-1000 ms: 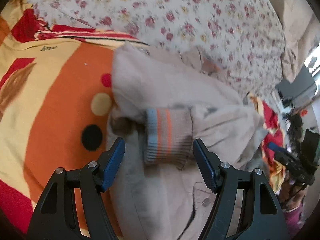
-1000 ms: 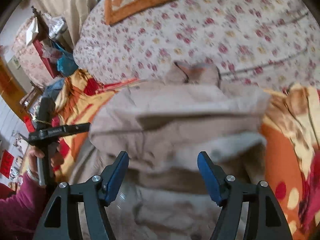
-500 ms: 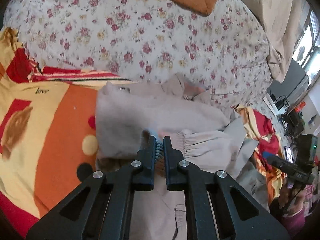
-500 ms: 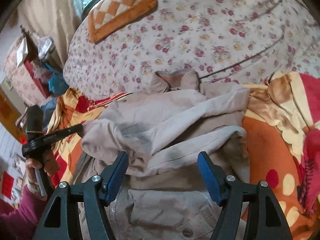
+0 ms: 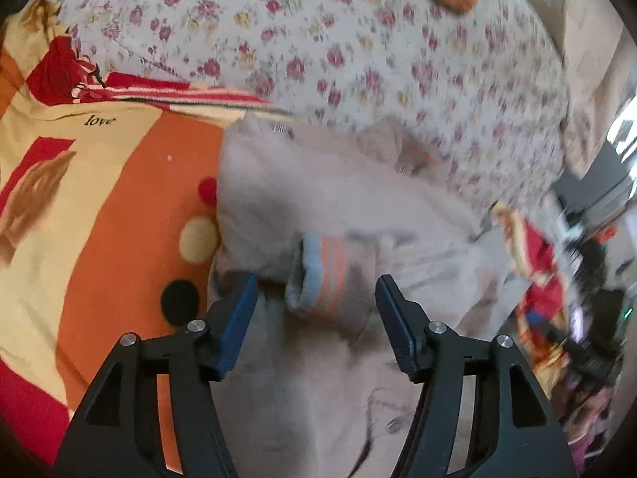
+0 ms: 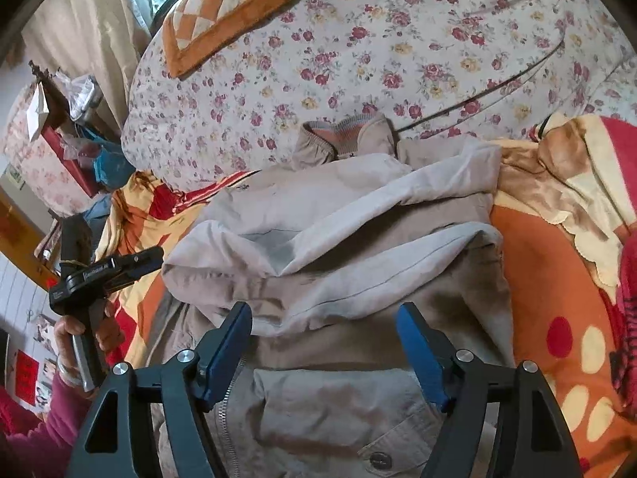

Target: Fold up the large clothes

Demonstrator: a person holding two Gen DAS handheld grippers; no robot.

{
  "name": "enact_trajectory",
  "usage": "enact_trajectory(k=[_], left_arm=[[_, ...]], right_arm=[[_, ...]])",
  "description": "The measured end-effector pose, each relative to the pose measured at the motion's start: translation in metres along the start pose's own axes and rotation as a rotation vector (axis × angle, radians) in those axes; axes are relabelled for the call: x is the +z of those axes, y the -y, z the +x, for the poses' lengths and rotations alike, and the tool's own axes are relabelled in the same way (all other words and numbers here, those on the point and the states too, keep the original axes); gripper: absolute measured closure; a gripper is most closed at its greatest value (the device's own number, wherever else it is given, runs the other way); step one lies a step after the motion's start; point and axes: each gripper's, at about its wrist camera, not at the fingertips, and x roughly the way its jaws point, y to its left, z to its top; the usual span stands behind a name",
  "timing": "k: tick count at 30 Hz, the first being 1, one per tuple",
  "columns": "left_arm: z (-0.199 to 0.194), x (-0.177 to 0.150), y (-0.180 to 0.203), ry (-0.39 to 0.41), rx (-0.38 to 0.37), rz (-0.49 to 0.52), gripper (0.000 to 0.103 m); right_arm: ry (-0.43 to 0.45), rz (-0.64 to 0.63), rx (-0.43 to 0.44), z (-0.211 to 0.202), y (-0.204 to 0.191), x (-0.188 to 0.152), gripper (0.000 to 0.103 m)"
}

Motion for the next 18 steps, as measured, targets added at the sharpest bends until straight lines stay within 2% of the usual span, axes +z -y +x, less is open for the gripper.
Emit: enact_trajectory(k=[2, 3, 6, 7, 8, 9, 10, 12, 15, 18], left_arm=[[0.008, -0.006, 0.005, -0.03, 0.049, 0.032, 0.041], [0.013, -0.008, 0.007, -0.037, 0.049, 0.03, 0.041], [0.021, -0.008, 0.008, -0.022, -0.004, -0.003, 0.044], [0.022, -0.007, 0.009, -0.006, -0.031, -0.011, 0.051], [0.022, -0.005, 0.013, 0.006, -0.027, -0.001, 0.076], [0.021, -0.004, 0.019, 0.015, 0.001, 0.026, 0.087], [0.019, -0.002, 0.022, 0.023, -0.002, 0.027, 0.089], [0.01, 0.002, 0.025, 0.049, -0.055, 0.009, 0.092], [-0.017, 0.02, 0.027, 0.15, -0.091, -0.014, 0.092], [-0.034, 0.038, 0.018, 0.233, -0.079, -0.058, 0.092]], right_arm=[[0.0, 0.011, 0.006, 0.001, 0.001, -0.001, 0.03], [0.001, 0.015, 0.007, 0.001, 0.002, -0.001, 0.03], [0.002, 0.025, 0.001, 0.002, 0.006, -0.001, 0.03], [0.005, 0.029, -0.002, 0.002, 0.007, -0.002, 0.03], [0.008, 0.031, -0.003, 0.001, 0.009, -0.001, 0.03], [0.012, 0.034, -0.009, 0.0, 0.01, -0.002, 0.03], [0.021, 0.037, -0.02, -0.002, 0.012, -0.001, 0.03], [0.042, 0.048, -0.033, -0.007, 0.017, 0.0, 0.03], [0.062, 0.078, -0.043, -0.012, 0.024, 0.002, 0.03], [0.071, 0.104, -0.051, -0.015, 0.028, 0.006, 0.03]])
